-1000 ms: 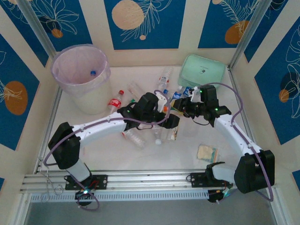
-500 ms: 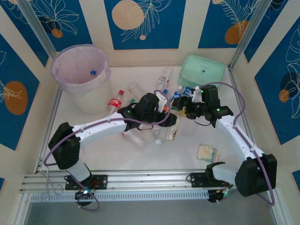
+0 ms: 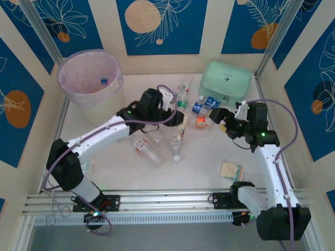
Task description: Put the plastic bottles in the bin
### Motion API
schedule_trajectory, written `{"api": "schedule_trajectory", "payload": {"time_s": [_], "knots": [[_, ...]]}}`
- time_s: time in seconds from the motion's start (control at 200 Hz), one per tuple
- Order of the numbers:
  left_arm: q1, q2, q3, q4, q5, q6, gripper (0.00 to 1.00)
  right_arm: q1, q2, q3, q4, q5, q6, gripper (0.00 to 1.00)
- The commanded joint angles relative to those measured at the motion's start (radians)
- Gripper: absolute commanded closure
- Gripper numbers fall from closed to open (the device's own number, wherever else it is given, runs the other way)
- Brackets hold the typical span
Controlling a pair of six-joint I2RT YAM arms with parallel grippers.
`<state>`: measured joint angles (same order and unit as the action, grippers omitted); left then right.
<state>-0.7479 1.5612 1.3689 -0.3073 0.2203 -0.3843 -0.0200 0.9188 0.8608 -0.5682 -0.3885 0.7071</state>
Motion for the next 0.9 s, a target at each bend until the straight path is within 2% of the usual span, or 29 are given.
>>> {"api": "schedule_trajectory", "payload": {"time_s": [0.0, 0.05, 0.225, 0.355, 0.495, 0.67, 0.835, 0.895], "knots": [[0.055, -0.072, 0.146, -0.158, -0.049, 0.139, 0.91, 0.0, -0.044, -0.053, 0.001, -0.067, -0.026, 0.01], [0.085, -0.084, 0.204, -0.212, -0.072, 0.174, 1.0, 0.002, -0.061, -0.078, 0.013, -0.07, -0.027, 0.01], [0.229, -0.119, 0.391, -0.371, -0.14, 0.262, 1.0, 0.013, -0.062, -0.082, 0.011, -0.1, -0.029, 0.01], [0.389, -0.126, 0.5, -0.416, -0.148, 0.283, 1.0, 0.031, -0.064, -0.047, -0.06, -0.092, -0.074, 0.01], [0.486, -0.052, 0.657, -0.537, -0.305, 0.367, 1.0, 0.041, -0.095, -0.086, -0.03, -0.093, -0.069, 0.0], [0.646, 0.061, 0.743, -0.597, -0.314, 0.387, 1.0, 0.047, -0.086, -0.047, -0.078, -0.089, -0.093, 0.0], [0.702, 0.183, 0.794, -0.641, -0.384, 0.424, 1.0, 0.067, -0.092, -0.064, -0.071, -0.071, -0.079, 0.0], [0.74, 0.206, 0.793, -0.652, -0.368, 0.413, 1.0, 0.076, -0.094, -0.072, -0.065, -0.072, -0.074, 0.0]]}}
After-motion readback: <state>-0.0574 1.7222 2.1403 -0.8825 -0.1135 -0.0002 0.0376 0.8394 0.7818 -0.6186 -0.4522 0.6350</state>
